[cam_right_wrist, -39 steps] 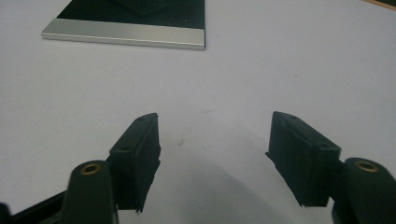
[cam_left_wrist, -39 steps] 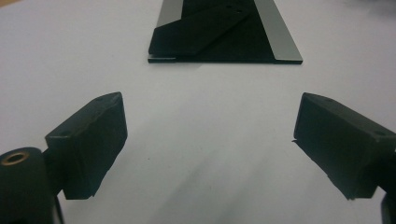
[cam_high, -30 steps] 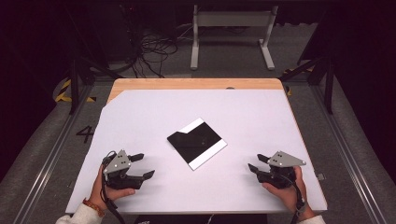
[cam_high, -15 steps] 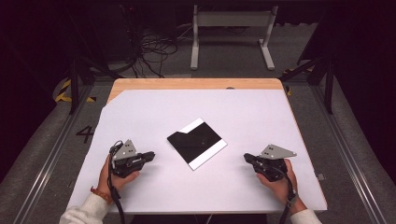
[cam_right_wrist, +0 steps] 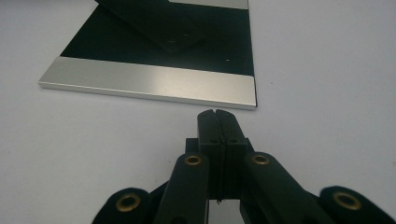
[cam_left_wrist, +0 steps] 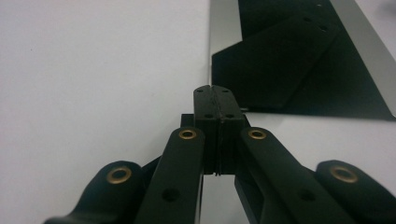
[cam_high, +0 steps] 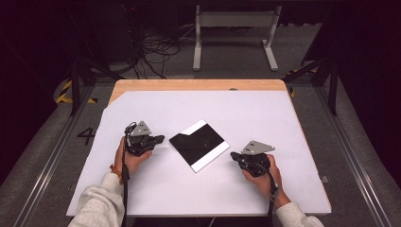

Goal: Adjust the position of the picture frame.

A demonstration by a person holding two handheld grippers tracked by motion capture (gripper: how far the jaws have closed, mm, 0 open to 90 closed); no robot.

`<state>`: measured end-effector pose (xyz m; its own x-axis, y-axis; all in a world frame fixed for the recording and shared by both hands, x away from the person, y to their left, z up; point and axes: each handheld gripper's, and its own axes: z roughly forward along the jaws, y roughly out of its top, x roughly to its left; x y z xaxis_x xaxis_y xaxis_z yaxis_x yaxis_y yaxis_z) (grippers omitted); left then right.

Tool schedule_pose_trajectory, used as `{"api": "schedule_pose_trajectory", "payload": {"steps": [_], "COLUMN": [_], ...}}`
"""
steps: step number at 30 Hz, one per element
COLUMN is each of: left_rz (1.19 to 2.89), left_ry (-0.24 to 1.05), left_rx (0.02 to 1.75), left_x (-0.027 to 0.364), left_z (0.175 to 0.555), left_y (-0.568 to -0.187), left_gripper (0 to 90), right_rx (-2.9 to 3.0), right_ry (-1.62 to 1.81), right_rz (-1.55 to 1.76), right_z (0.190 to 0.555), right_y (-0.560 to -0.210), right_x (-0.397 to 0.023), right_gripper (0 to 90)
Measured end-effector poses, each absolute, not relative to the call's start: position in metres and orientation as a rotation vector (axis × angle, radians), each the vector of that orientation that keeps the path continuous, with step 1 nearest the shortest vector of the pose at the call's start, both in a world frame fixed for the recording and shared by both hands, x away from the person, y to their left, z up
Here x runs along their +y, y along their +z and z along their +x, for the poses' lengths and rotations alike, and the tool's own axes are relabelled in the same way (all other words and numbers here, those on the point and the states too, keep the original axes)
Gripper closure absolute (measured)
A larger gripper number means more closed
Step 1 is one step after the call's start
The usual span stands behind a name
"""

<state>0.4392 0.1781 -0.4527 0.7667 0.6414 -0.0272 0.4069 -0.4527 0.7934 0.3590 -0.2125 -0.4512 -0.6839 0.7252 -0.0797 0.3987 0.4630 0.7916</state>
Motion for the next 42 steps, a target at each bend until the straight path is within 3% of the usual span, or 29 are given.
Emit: {"api": "schedule_pose_trajectory", "payload": {"steps": [11, 21, 24, 42], "left_rz": [2.159, 2.281, 2.284, 2.35], "left_ry": [0.337, 0.353, 0.284, 0.184], "left_rx": [0.827, 0.723, 0.684, 0.573], "left_x": [0.158, 0.146, 0.145, 0.137], "left_z": [0.47, 0.465, 0.464, 0.439], "left_y": [-0.465, -0.461, -0.461, -0.457], "left_gripper": [89.9, 90.0, 90.0, 90.0], "right_rx": [2.314, 2.317, 2.314, 2.328], "right_ry": [1.074, 1.044, 1.05, 1.033], "right_rz": [0.974, 0.98, 0.994, 1.023], "right_z": [0.37, 0.375, 0.375, 0.381], "right_y": [-0.458, -0.459, -0.46, -0.46], "right_x": [-0.206, -0.199, -0.201, -0.203], "right_gripper": [90.0, 90.0, 90.0, 90.0]}}
